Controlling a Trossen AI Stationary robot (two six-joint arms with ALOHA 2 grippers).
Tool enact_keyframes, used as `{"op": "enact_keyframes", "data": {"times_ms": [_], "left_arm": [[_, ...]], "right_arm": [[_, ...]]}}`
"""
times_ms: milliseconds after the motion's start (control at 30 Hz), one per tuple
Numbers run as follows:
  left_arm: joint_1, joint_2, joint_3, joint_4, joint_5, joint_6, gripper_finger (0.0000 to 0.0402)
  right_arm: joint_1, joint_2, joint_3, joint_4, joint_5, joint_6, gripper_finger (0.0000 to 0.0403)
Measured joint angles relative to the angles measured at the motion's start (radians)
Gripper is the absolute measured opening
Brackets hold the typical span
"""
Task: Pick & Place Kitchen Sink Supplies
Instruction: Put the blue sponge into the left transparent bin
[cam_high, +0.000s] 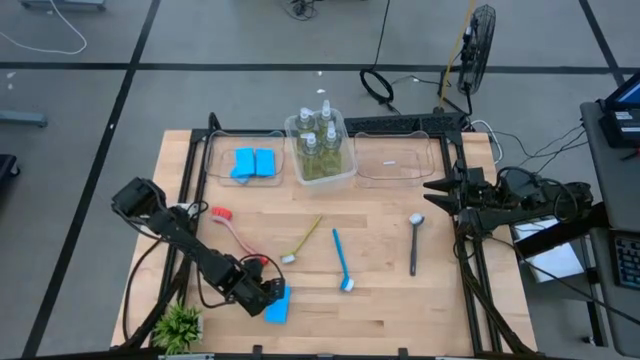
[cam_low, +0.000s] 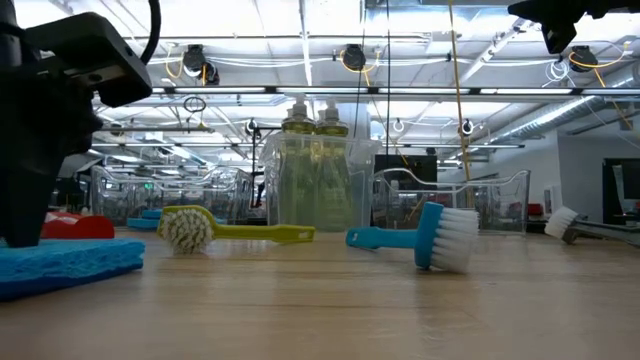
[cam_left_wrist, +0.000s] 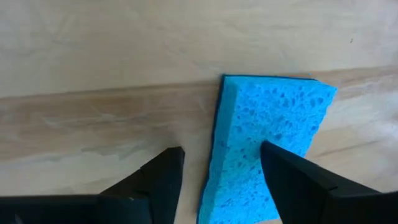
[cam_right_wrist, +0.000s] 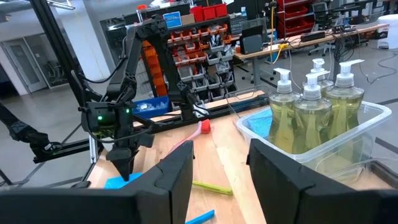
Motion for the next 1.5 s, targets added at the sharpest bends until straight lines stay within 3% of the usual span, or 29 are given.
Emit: {"op": "enact_keyframes", "data": {"times_ms": [433,967,1500], "left_arm": [[-0.014,0.005,-0.004,-0.035,-0.025,0.007,0.0014],[-0.090,-0.137,-0.011,-0.078,-0.140,0.021,0.0003],[-0.090,-0.335,-0.007,0.126,-0.605,0.542,0.0001]], "right_arm": [[0.000,0.000,0.000,-0.001,0.000,0.000,0.0142],[0.000,0.000,0.000,-0.001,0.000,0.000,0.0142],[0.000,0.000,0.000,0.000,0.001,0.008,0.0142]]}}
